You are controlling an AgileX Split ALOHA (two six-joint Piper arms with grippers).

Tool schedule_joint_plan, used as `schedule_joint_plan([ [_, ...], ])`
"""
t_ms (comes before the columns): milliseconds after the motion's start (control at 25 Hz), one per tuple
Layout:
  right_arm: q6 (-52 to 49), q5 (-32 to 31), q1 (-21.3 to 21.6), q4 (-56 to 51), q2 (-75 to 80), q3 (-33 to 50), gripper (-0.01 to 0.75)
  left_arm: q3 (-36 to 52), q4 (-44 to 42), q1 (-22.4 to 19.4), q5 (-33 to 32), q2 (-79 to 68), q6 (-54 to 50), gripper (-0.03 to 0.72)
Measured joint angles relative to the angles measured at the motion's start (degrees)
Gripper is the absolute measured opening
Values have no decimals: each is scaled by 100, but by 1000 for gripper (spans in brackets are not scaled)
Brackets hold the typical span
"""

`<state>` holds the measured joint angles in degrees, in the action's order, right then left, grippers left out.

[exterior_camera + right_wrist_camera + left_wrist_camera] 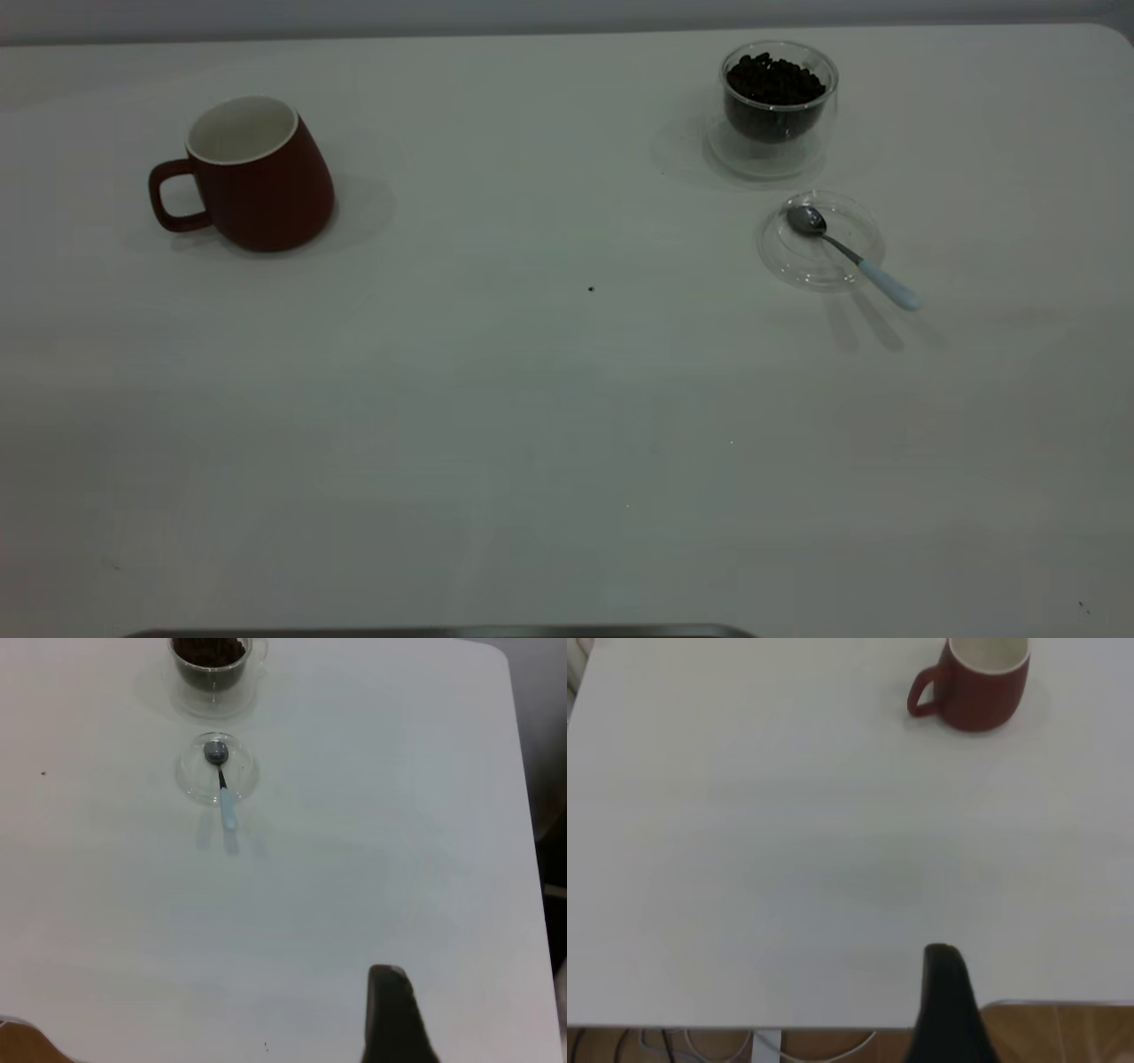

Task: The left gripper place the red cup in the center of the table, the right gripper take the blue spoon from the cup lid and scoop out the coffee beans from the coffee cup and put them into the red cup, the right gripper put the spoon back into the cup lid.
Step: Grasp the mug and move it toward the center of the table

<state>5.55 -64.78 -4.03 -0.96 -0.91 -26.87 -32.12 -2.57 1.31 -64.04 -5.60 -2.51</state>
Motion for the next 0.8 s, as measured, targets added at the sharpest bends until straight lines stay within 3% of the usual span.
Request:
schedule_joint_plan([
  [320,0,0,0,0,0,0,494,-1117,6,0,534,-2672,744,587],
  [800,0,0,0,0,0,0,494,-2032,6,0,2618,-6534,2826,587],
])
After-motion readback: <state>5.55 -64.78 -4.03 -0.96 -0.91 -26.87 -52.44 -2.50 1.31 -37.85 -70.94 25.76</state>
